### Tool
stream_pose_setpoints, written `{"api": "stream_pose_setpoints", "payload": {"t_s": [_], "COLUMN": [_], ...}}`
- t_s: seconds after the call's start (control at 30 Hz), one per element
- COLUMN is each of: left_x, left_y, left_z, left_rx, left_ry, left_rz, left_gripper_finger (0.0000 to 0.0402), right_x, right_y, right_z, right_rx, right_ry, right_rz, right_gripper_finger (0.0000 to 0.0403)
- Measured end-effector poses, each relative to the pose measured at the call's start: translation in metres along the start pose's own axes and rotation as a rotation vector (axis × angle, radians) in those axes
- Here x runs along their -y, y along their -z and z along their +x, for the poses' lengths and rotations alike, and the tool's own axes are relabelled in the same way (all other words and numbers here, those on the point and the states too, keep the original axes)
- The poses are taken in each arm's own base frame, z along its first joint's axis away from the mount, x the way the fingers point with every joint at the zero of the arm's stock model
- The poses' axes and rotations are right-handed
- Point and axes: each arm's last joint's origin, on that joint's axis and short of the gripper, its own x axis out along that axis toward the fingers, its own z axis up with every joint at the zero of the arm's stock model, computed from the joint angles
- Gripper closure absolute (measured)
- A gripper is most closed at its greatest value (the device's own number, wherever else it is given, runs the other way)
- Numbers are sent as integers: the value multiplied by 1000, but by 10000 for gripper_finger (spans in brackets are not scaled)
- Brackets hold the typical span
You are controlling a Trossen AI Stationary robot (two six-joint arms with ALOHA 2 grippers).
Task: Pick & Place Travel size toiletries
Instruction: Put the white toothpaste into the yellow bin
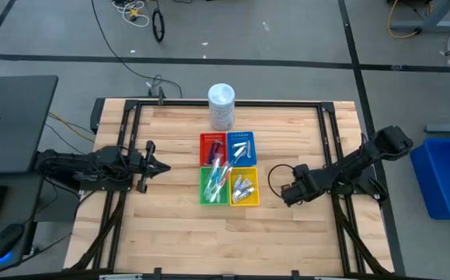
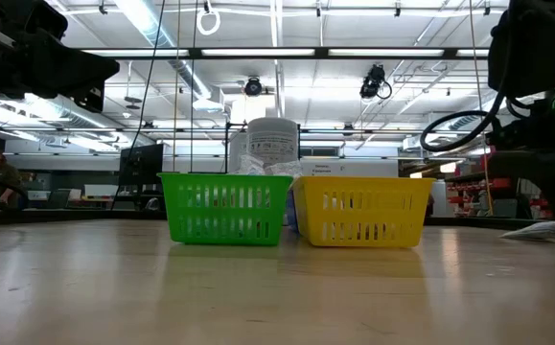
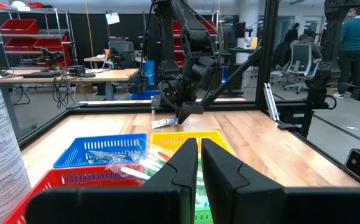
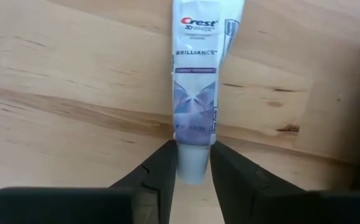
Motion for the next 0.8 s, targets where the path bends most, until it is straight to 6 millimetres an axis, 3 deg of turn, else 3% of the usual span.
{"api": "stream_pose_setpoints", "payload": {"t_s": [0.3, 0.8], "left_x": [0, 0], "left_y": [0, 0], "left_z": [0, 0], "left_rx": [0, 0], "left_ry": [-1, 0], "left_rz": [0, 0], "left_gripper_finger": [374, 374], "right_x": [-3, -10], "right_y": [1, 3], "right_z": [0, -8], "right_rx": [-16, -24], "right_ry": [-32, -77], "right_rz": [40, -16], "right_gripper_finger": [319, 324]}}
